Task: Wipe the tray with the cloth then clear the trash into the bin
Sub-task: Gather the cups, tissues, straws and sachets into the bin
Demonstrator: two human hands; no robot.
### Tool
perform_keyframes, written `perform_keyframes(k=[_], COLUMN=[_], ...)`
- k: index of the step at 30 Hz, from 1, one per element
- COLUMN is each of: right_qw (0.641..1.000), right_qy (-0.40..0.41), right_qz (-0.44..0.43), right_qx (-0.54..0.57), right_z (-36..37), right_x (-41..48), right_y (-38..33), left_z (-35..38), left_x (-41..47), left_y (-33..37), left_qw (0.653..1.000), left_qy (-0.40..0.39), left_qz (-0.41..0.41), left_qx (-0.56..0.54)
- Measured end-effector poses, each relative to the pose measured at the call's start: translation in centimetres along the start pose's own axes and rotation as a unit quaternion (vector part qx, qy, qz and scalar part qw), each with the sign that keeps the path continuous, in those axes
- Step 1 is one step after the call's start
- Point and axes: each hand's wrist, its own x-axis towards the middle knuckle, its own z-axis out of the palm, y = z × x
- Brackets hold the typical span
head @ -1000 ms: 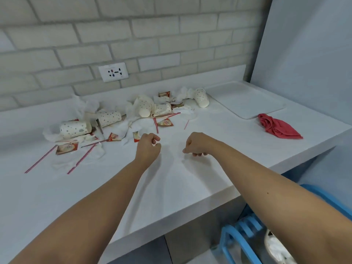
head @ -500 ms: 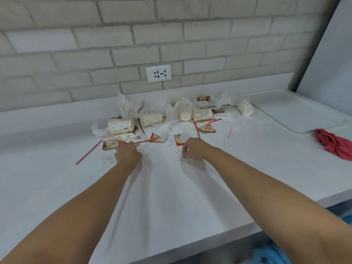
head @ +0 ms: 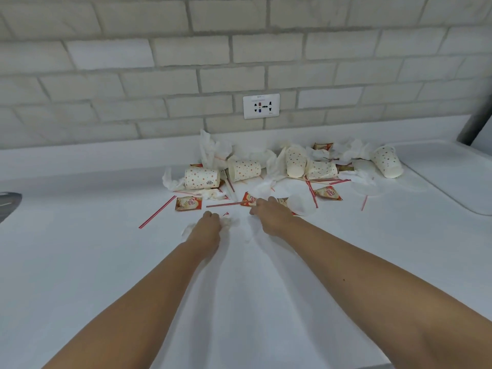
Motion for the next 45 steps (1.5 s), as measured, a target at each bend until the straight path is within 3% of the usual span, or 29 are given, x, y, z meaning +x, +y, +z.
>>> perform_keyframes(k=[10,15,19,23,27,32,39,45], right_qw=[0.990,0.993,0.987,0.984,0.986,0.996,0.997,0.994], right_qy=[-0.059,-0.102,-0.145,-0.146,-0.152,-0.058,-0.014,-0.078], right_qz=[-0.063,-0.046,-0.037,-0.034,-0.051,-0.064,-0.067,-0.021], right_qx=[-0.112,-0.024,0.066,0.099,0.042,0.014,0.021,0.068], right_z=[0.7,1.1,0.8,0.3,0.3,-0.1,0.5,1.1], right_x=[2.9,3.6,4.0,4.3,4.8,6.3,7.4,6.3], right_y=[-0.9,-1.6,-1.6,-1.8,-2.6,-4.6,-6.1,-6.5], left_z=[-3.6,-4.8,-4.4,-4.7,-5.2,-5.3,-5.4,-4.4], left_x=[2.7,3.6,3.6,3.7,3.7,3.3,2.1,0.5], left_y=[-5.8,-8.9,-10.8,-10.7,-10.3,-9.8,-8.6,-7.7], left_qw=[0.990,0.964,0.952,0.965,0.974,0.973,0.971,0.975], left_qy=[0.107,0.120,0.067,0.009,-0.057,-0.106,-0.123,-0.087], left_qz=[-0.095,-0.200,-0.268,-0.248,-0.219,-0.174,-0.147,-0.166], left_qx=[0.002,-0.126,-0.129,-0.081,0.016,0.108,0.143,0.121])
